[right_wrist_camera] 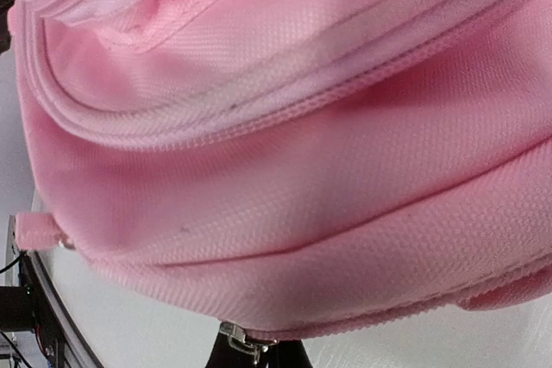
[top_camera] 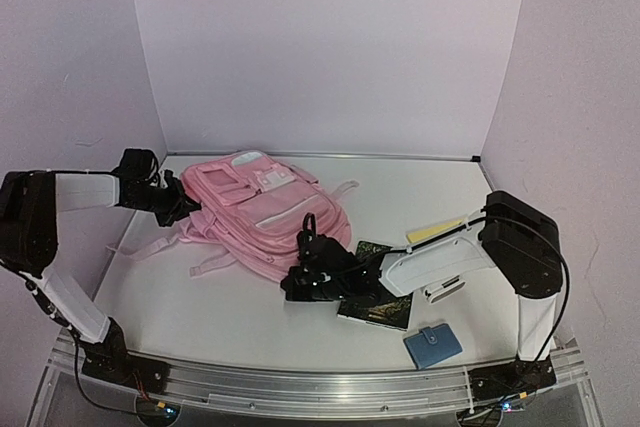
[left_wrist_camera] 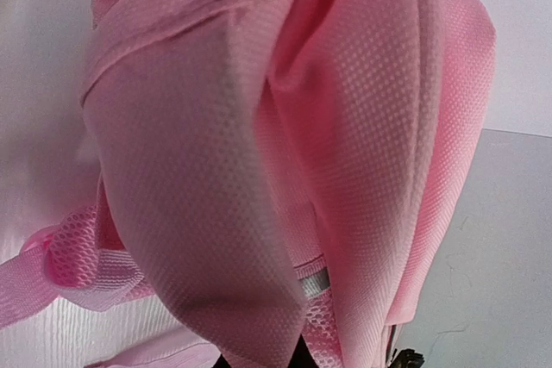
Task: Pack the student bag
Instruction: Zip the student bag at the center of the board.
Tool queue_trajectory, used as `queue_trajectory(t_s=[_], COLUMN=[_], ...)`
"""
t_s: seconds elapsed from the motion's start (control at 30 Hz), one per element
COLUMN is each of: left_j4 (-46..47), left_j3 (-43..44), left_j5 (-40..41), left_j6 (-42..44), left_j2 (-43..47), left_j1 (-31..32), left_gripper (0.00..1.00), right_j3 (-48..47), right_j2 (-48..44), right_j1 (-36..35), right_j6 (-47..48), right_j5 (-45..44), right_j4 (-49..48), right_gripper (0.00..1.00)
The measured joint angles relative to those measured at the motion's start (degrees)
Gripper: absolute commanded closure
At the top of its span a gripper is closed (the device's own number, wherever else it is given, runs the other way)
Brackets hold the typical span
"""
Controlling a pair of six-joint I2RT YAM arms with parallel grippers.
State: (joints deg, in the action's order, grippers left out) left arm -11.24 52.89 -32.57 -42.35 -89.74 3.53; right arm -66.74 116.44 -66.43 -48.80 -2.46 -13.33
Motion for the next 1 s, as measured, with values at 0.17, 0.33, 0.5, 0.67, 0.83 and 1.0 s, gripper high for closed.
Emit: queue_trajectory(t_s=[0.17,0.33,0.5,0.67,0.83,1.0], left_j4=[3.5,9.5,13.0,14.5,17.4,20.3], left_j3=[4.2,0.1,-12.7,-22.4,-27.1,-28.0], left_j5=[-2.4,-1.7,0.2,4.1,7.2,8.8], left_j6=[2.1,1.6,-1.9,-8.1,-14.4,-18.0], left_j2=[-6.1,-3.0,6.7,13.7,18.4,18.3], left_j1=[-0.5,-1.3,1.6,10.8,17.2,19.0], left_gripper=[0.39,0.24,0.19,0.16,0.18,0.29], right_j3=[-0.6,-4.2,-8.2,-10.5,-11.5,-11.5], right_j2=[0.0,2.3,6.5,8.8,9.6,10.2], right_j1=[0.0,-0.2,-0.9,-1.6,-1.8,-1.9], right_j6=[1.6,2.4,2.7,2.9,2.9,2.8], right_j5=[3.5,6.3,8.8,10.0,10.4,10.5], right_j4=[-2.1,-2.1,-2.8,-3.6,-4.0,-4.6], right_gripper=[1.00,1.00,1.00,1.00,1.00,1.00])
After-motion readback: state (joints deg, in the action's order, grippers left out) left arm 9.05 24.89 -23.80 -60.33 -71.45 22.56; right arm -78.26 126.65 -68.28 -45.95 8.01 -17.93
